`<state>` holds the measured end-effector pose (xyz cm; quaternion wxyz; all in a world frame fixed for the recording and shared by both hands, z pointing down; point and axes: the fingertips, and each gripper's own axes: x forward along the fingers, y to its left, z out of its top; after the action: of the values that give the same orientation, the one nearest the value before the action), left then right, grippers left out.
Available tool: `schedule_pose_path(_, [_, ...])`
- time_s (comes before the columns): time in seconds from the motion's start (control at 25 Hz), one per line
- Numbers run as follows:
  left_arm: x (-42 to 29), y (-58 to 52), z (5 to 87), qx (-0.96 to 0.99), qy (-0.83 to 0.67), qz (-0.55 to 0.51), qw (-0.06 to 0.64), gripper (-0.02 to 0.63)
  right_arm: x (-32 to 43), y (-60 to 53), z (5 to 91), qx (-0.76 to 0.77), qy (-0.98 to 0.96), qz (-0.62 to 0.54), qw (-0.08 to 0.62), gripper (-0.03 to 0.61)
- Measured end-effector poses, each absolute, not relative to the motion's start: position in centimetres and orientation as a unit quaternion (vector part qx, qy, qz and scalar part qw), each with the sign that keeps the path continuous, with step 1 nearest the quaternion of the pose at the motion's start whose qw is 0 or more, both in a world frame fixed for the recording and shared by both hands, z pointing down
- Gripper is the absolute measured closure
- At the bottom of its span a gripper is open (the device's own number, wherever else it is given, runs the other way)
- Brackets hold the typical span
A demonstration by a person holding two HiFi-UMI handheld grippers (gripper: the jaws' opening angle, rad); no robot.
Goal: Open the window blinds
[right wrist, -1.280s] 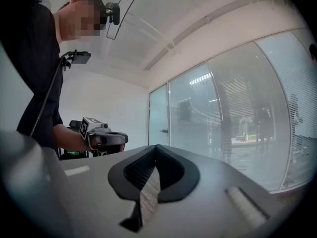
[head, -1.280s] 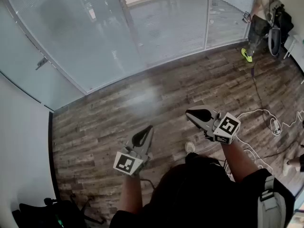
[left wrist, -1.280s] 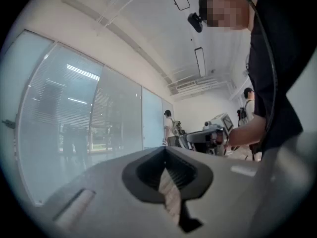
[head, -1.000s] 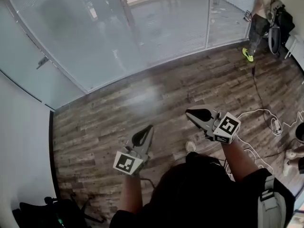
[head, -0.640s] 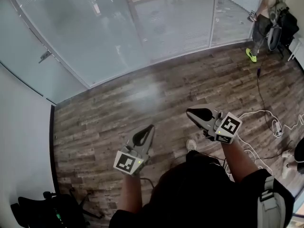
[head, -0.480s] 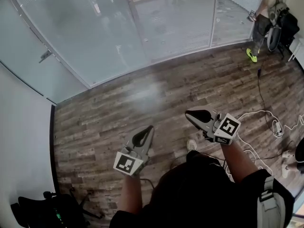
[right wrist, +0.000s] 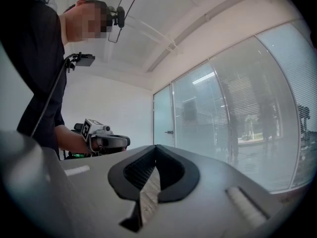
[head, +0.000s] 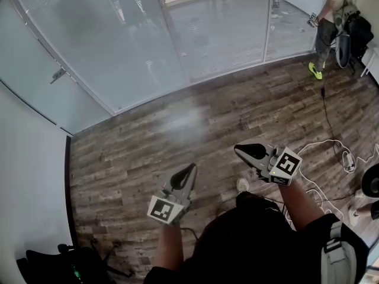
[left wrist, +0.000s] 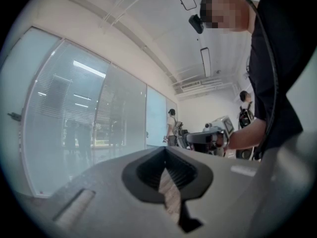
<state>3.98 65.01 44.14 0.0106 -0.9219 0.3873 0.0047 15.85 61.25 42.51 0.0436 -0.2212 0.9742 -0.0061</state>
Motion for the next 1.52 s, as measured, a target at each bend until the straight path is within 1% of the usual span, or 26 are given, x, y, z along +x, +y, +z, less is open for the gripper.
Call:
schedule_pose_path(0.28, [3.3,63.3,45.0,-0.915,0.404,0.006,0.004,0.609,16.0,59.3,43.6,-0.217,0.976,-0.020,0.030,0.572])
schedule_pose_path(0.44, [3.0,62.0,45.1,-0.909,0.417,0.012,-0.007,0.610,16.1,57.7,44.6,-0.205,0.978,-0.020,0.042,0.572])
schedule_pose_path(0.64, [2.6,59.4,45.2,-0.903,0.430,0.001,0.004,0.609,15.6,54.5,44.0,-0.193,0.980,-0.011,0.038,0.572])
schedule_pose_path(0.76, [2.5,57.3,45.1,-0.896,0.444,0.002,0.005,0.609,16.3,52.0,44.0,-0.188,0.980,-0.035,0.047,0.572])
schedule_pose_path(0.88, [3.4,55.2,44.8,-0.893,0.451,0.000,0.010,0.609,17.4,49.6,43.8,-0.177,0.981,-0.046,0.059,0.572])
schedule_pose_path(1.0, [4.3,53.1,44.6,-0.891,0.455,-0.003,0.013,0.609,18.0,47.7,44.1,-0.165,0.985,-0.036,0.039,0.572])
schedule_pose_path(1.2, [5.1,50.3,44.7,-0.883,0.469,-0.011,0.009,0.610,19.8,45.1,44.7,-0.141,0.987,-0.053,0.048,0.572])
schedule_pose_path(1.52, [6.6,47.8,43.7,-0.871,0.489,-0.024,0.026,0.609,22.1,43.2,45.9,-0.115,0.990,-0.075,0.025,0.572])
